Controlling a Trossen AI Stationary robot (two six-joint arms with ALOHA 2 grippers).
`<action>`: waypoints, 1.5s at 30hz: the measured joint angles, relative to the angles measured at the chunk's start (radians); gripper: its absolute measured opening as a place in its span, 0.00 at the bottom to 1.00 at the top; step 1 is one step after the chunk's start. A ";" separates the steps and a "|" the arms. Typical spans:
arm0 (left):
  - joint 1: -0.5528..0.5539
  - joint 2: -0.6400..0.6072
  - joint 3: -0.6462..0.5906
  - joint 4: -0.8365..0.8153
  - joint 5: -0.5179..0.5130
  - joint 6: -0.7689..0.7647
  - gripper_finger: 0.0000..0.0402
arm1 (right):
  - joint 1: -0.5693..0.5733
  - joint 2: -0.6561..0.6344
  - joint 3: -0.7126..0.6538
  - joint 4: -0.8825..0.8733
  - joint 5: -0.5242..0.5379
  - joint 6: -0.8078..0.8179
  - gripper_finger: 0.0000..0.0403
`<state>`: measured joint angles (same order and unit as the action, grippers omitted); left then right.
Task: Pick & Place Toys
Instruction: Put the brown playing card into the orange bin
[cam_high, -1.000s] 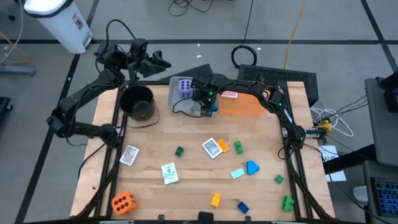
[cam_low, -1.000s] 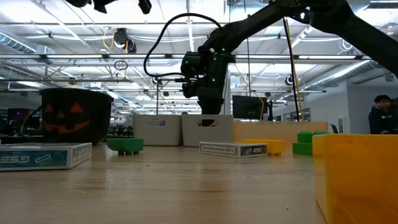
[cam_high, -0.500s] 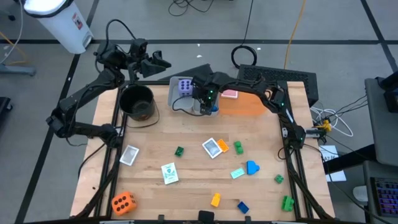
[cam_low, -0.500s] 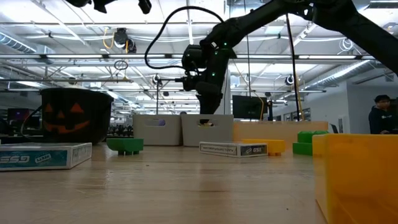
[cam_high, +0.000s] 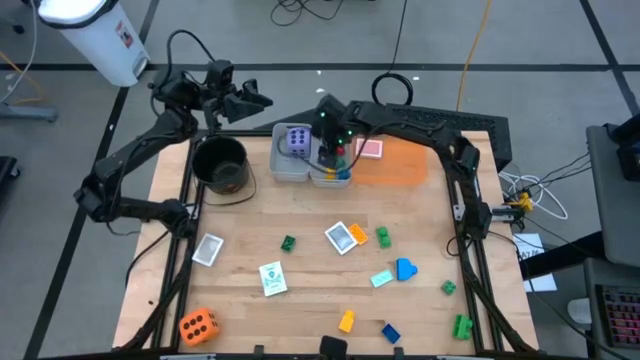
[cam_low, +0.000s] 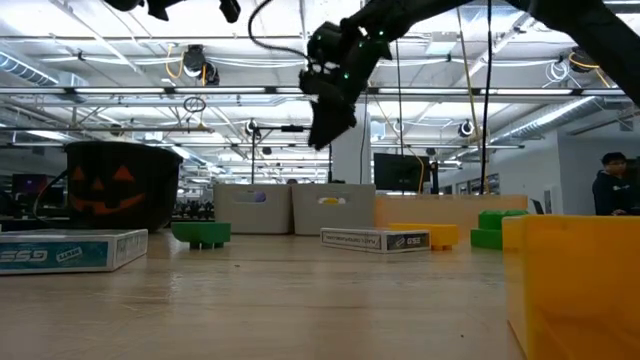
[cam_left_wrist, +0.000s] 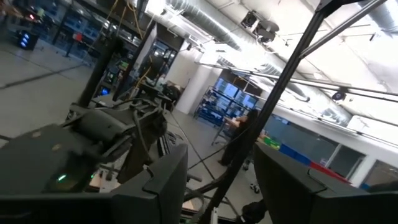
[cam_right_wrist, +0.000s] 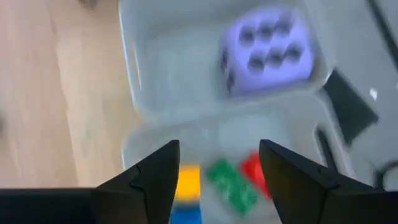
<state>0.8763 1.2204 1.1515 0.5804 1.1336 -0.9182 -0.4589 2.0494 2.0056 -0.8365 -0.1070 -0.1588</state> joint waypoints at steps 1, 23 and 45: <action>0.008 -0.009 0.000 -0.004 0.000 0.003 0.46 | -0.002 -0.015 -0.001 0.003 -0.023 0.025 0.52; -0.128 -0.361 0.000 -0.872 -0.324 0.557 0.46 | 0.151 -0.481 -0.752 1.167 -0.127 0.530 0.52; -0.434 -0.602 -0.215 -1.546 -0.784 0.465 0.46 | 0.385 -0.577 -1.033 1.744 0.211 0.619 0.52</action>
<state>0.4428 0.6185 0.9367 -0.9651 0.3498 -0.4528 -0.0738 1.4723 0.9730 0.9075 0.1043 0.4599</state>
